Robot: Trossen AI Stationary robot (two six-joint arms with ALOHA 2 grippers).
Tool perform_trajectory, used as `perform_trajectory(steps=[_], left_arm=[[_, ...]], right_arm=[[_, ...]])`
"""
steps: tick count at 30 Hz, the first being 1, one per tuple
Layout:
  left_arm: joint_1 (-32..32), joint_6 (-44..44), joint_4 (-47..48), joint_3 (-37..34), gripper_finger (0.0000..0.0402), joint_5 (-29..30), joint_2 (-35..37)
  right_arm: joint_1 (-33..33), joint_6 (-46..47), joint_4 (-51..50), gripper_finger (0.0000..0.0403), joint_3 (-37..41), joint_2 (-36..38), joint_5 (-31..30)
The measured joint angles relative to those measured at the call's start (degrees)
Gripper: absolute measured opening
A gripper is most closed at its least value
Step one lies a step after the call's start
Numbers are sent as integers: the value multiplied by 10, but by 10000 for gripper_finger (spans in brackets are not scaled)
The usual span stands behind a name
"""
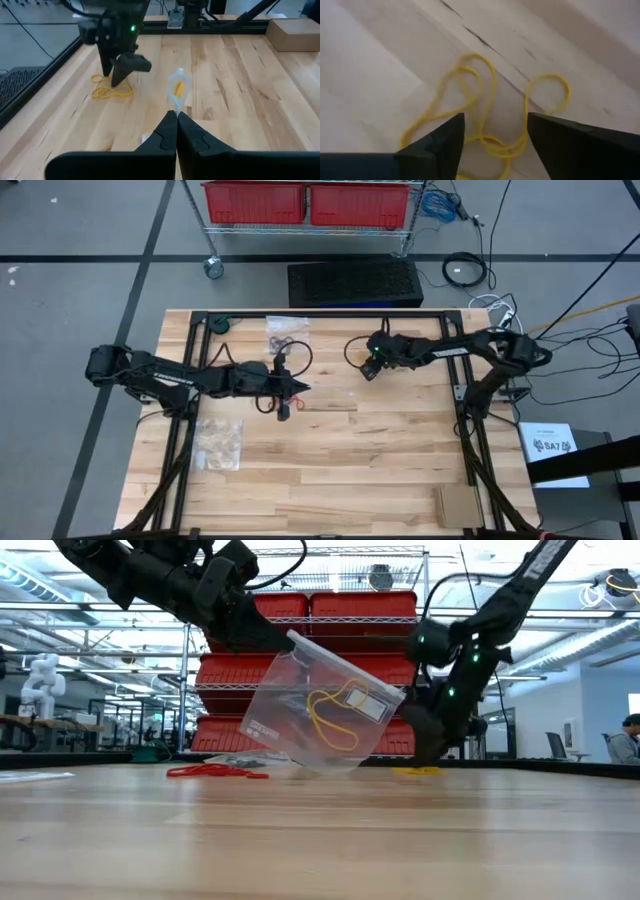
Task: Sort rubber bands
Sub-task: Put the yellow rubber band into the bottom right transparent zip bag
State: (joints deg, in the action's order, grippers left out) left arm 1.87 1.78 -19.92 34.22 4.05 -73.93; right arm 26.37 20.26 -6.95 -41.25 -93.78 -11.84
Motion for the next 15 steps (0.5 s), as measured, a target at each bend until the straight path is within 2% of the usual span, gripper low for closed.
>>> perform_trajectory(steps=[3,6,9,15], left_arm=[[0,0,2,0,2,0,0],[0,0,1,0,2,0,0],[0,0,2,0,2,0,0],[0,0,4,0,2,0,0]], right_arm=[[3,1,7,228,-2,-17,-2],[2,1,6,219,-3,-20,-1],[-3,1,2,181,-1,-8,-1],[-6,0,-17,64,1,37,0]])
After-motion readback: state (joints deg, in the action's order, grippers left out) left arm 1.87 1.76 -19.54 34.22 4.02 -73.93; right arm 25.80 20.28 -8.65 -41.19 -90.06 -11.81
